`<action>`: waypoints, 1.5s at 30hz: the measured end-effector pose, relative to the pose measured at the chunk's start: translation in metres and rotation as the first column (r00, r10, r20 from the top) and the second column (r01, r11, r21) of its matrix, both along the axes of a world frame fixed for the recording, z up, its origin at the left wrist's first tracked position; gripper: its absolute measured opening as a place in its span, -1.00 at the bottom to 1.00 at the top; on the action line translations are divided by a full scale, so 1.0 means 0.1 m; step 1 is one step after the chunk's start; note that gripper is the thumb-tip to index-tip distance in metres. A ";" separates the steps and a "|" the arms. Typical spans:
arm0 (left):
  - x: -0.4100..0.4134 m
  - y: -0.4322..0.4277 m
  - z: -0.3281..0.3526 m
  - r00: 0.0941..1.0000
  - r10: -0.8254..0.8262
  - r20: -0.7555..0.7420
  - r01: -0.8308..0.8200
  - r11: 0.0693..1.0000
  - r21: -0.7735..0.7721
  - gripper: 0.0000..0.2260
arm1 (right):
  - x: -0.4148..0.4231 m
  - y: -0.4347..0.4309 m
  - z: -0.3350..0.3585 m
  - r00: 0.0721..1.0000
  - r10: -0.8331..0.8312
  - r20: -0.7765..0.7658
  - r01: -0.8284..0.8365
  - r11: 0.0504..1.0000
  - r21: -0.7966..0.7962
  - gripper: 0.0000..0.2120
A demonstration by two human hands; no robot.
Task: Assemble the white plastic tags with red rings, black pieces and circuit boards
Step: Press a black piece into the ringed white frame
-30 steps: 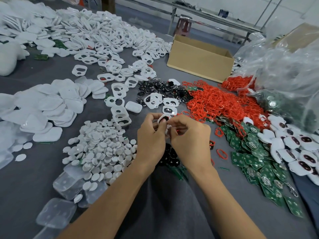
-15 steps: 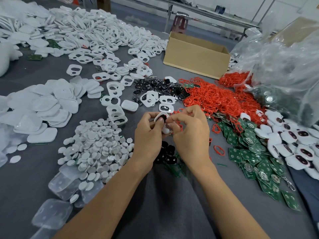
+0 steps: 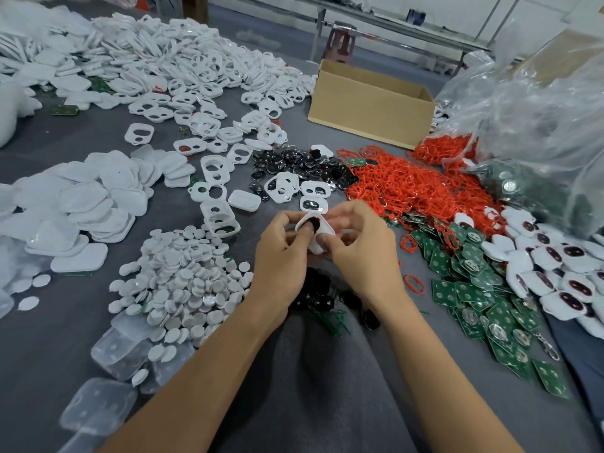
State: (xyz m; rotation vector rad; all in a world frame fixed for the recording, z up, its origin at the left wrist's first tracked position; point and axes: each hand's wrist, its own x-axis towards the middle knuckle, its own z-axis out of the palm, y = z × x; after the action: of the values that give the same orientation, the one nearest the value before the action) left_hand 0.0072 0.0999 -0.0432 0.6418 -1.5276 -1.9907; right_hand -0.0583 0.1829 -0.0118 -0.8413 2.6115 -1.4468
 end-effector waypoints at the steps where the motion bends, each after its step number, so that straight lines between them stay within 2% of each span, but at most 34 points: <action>1: 0.00 0.00 0.00 1.000 -0.004 0.007 0.004 1.000 -0.014 -0.93 | -0.02 0.01 0.02 0.999 0.043 0.027 -0.044 0.998 0.051 -0.81; 3: 0.00 0.00 -0.01 1.000 -0.006 0.021 0.006 1.000 -0.020 -0.93 | -0.05 0.05 0.06 0.995 0.090 0.036 -0.093 0.989 0.111 -0.87; 7: -0.01 0.00 -0.05 0.999 -0.036 0.030 0.038 0.999 -0.035 -0.96 | -0.06 0.10 0.12 0.997 0.075 0.029 -0.077 0.995 0.067 -0.82; 10: -0.01 0.02 -0.05 0.998 -0.063 0.025 0.063 0.998 -0.002 -0.97 | -0.06 0.10 0.13 0.998 0.063 0.021 -0.065 0.992 0.109 -0.85; 13: 0.01 0.01 -0.02 0.991 -0.132 0.023 0.132 0.991 0.009 -0.95 | -0.10 0.12 0.16 0.985 0.111 0.134 -0.128 0.984 0.123 -0.87; 17: 0.06 -0.01 0.08 0.971 -0.240 -0.003 0.240 0.971 -0.003 -0.84 | -0.20 0.18 0.21 0.882 0.184 0.434 -0.158 0.983 -0.095 -0.72; 20: 0.08 -0.02 0.15 0.955 -0.293 -0.049 0.293 0.956 -0.005 -0.77 | -0.26 0.23 0.25 0.799 0.227 0.557 -0.142 0.971 -0.193 -0.62; 23: 0.10 -0.03 0.18 0.929 -0.361 -0.083 0.359 0.933 -0.036 -0.73 | -0.31 0.28 0.29 0.739 0.266 0.619 -0.128 0.958 -0.258 -0.58; 26: 0.12 -0.07 0.17 0.902 -0.425 -0.068 0.410 0.897 -0.167 -0.65 | -0.36 0.34 0.31 0.683 0.315 0.658 -0.141 0.942 -0.304 -0.56; 30: 0.14 -0.12 0.16 0.910 -0.412 -0.037 0.388 0.881 -0.270 -0.61 | -0.41 0.38 0.30 0.626 0.364 0.690 -0.176 0.927 -0.331 -0.51; 34: 0.14 -0.14 0.17 0.923 -0.378 -0.068 0.347 0.896 -0.276 -0.63 | -0.42 0.37 0.28 0.616 0.373 0.694 -0.201 0.926 -0.320 -0.44; 38: 0.13 -0.14 0.16 0.948 -0.304 -0.096 0.278 0.935 -0.218 -0.60 | -0.34 0.35 0.31 0.640 0.389 0.662 -0.200 0.917 -0.345 -0.47; 40: 0.11 -0.15 0.16 0.969 -0.234 -0.080 0.218 0.960 -0.175 -0.61 | -0.29 0.36 0.36 0.750 0.316 0.582 -0.184 0.944 -0.275 -0.47; 42: 0.10 -0.17 0.13 0.984 -0.171 -0.060 0.159 0.975 -0.157 -0.64 | -0.26 0.34 0.43 0.922 0.166 0.351 -0.114 0.980 -0.165 -0.55; 43: 0.10 -0.17 0.14 0.988 -0.144 -0.050 0.136 0.981 -0.135 -0.65 | -0.25 0.32 0.47 0.973 0.112 0.200 -0.081 0.985 -0.154 -0.63; 45: 0.08 -0.18 0.13 0.993 -0.110 -0.039 0.105 0.987 -0.126 -0.66 | -0.16 0.17 0.61 0.993 0.116 -0.024 -0.118 0.977 -0.177 -0.82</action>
State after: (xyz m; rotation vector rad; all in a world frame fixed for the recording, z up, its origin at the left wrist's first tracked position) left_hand 0.0154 0.0816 -0.0304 0.4695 -1.6743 -1.9565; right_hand -0.0740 0.2002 0.0495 -1.0072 2.4221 -1.6659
